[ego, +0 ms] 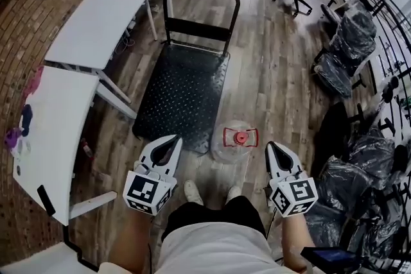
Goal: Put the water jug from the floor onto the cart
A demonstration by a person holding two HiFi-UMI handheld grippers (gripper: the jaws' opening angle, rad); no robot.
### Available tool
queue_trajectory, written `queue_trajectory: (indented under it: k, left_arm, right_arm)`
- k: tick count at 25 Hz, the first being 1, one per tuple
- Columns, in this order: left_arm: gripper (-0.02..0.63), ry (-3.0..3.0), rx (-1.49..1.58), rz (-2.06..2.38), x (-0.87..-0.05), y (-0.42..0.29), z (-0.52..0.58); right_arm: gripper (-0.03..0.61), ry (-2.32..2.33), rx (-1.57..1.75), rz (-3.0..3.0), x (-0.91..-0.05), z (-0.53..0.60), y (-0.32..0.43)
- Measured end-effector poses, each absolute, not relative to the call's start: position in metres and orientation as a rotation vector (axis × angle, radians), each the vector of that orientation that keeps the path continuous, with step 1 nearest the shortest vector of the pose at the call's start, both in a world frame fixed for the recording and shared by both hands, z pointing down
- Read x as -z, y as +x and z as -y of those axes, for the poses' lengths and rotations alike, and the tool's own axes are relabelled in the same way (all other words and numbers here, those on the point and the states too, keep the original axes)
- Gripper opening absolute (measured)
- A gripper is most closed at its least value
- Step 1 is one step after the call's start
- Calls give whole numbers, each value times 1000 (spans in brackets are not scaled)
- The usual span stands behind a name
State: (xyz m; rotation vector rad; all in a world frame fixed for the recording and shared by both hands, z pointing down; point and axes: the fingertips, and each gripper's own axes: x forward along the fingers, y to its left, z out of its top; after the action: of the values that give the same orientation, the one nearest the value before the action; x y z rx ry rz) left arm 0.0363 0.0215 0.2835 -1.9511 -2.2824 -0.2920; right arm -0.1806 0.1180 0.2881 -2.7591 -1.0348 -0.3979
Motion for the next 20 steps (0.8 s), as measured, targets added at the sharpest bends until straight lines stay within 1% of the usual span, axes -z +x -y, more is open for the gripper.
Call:
queue_trajectory:
  k: [8,17,20]
  left_arm:
    - [-2,-2111,411,2136,-325,34,-63]
    - [-2,-2158,557,1990,-393,9,-92]
    - [-2,-2146,582,1981,-417,5,-103]
  right_arm:
    - [2,-2762,418,935,-329,-188,-179]
    - [8,-2723,590,636,-429,-233,-172]
    - [29,-2702,588,546,-461,-240,-165]
